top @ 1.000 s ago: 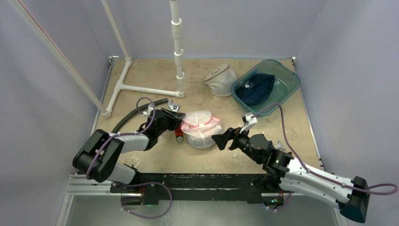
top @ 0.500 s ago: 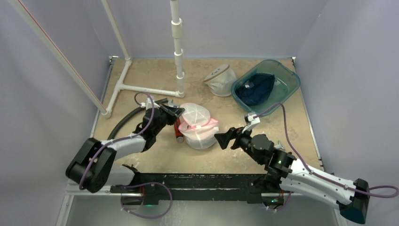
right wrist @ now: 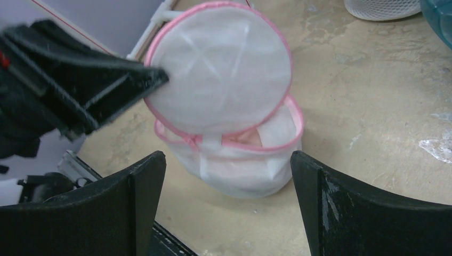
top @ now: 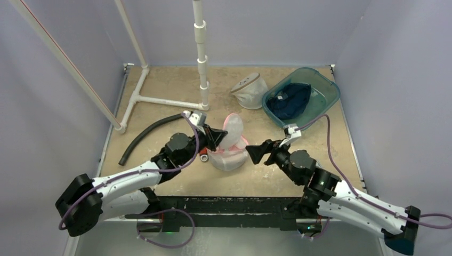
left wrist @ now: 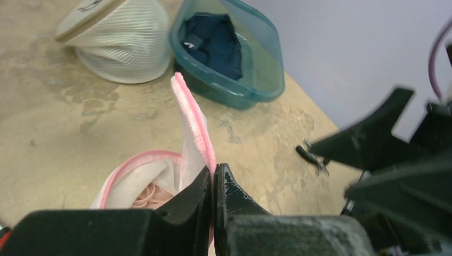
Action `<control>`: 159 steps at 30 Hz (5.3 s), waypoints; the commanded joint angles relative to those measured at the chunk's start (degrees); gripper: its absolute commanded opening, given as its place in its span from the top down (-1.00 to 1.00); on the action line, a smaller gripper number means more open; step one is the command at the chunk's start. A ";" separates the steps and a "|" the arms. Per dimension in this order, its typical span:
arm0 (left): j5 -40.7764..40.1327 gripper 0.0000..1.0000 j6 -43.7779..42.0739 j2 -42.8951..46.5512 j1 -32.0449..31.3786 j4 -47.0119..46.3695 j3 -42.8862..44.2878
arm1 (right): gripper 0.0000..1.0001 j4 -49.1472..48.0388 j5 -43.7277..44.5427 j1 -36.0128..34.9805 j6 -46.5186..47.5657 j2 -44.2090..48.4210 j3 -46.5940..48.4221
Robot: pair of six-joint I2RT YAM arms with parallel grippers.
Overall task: Unzip the laundry bag and remove the bra
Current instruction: Open the laundry bag at the center of the board, then pick up the bra from the laundry bag.
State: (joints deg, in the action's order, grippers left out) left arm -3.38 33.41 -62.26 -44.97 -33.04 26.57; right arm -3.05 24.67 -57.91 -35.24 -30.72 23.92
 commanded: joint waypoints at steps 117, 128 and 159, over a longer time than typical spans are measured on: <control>-19.49 1.00 6.22 6.16 -7.70 28.65 0.79 | 0.15 -2.66 -12.27 2.82 8.92 -59.89 27.46; -19.88 1.00 6.75 7.16 -7.71 28.74 -0.28 | 1.00 3.60 -13.91 2.86 8.27 -49.82 29.11; -20.45 0.94 9.15 5.58 -7.71 28.29 -0.60 | 1.00 13.30 -22.99 8.06 9.40 -27.02 40.92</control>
State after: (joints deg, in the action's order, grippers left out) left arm -23.49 41.43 -56.80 -52.88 -3.31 26.26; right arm 11.75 4.21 -50.39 -25.87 -59.02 63.09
